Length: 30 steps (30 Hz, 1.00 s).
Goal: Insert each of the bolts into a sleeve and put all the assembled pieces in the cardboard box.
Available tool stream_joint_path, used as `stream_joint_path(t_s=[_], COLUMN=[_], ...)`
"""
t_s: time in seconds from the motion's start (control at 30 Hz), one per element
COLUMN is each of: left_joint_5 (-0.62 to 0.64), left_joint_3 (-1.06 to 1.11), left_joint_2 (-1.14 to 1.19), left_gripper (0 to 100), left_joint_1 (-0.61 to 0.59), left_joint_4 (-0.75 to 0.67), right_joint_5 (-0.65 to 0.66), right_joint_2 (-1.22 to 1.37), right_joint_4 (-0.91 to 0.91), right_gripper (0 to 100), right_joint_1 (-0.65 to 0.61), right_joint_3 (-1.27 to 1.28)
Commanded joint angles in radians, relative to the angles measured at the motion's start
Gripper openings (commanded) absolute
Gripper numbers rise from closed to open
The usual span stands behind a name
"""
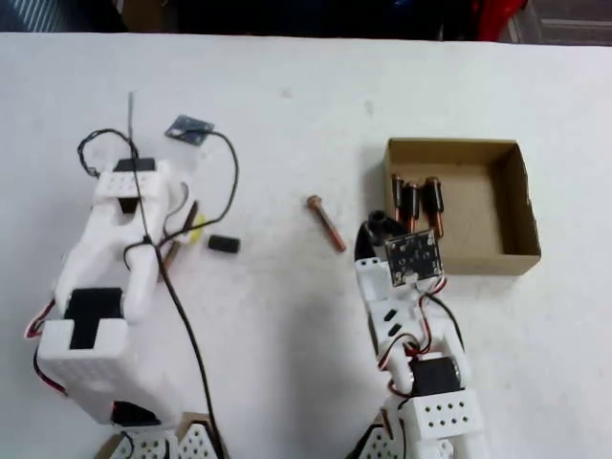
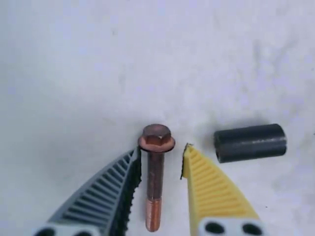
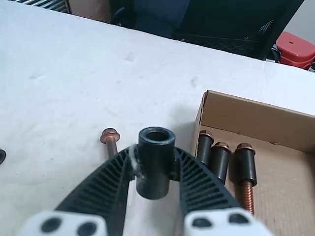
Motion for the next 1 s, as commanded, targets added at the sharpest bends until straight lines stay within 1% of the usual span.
stream_joint_path(t_s=[0.0,0.1,0.17,0.23,0.4,0.47,0.73,0.97], left_joint_5=[0.006,0.006,0.006,0.006,0.006,0.006,0.006,0.006], left_joint_3=[-0.023,-0.023,-0.023,-0.023,-0.008,0.012,0.025,-0.008], left_joint_2=[-0.004,-0.004,-0.004,-0.004,-0.004,-0.004,-0.002,0.053], left_gripper=[11,5,3,4,12,13,14,14], left_joint_1=[0.033,0.031,0.028,0.027,0.027,0.031,0.025,0.027], left_joint_4=[-0.02,-0.02,-0.018,-0.014,-0.018,-0.02,-0.02,-0.017], right_joint_5=[-0.003,-0.003,-0.003,-0.003,-0.003,-0.003,-0.003,-0.003], right_joint_2=[-0.016,-0.016,-0.016,-0.016,-0.016,-0.016,-0.016,-0.016], right_joint_4=[-0.021,-0.021,-0.021,-0.021,-0.019,-0.019,-0.019,-0.019], right_gripper=[1.7,1.7,1.7,1.7,1.7,1.7,1.7,1.7], right_joint_1=[0.007,0.007,0.007,0.007,0.007,0.007,0.007,0.008], right_joint_3=[-0.015,-0.015,-0.015,-0.015,-0.015,-0.015,-0.015,-0.015])
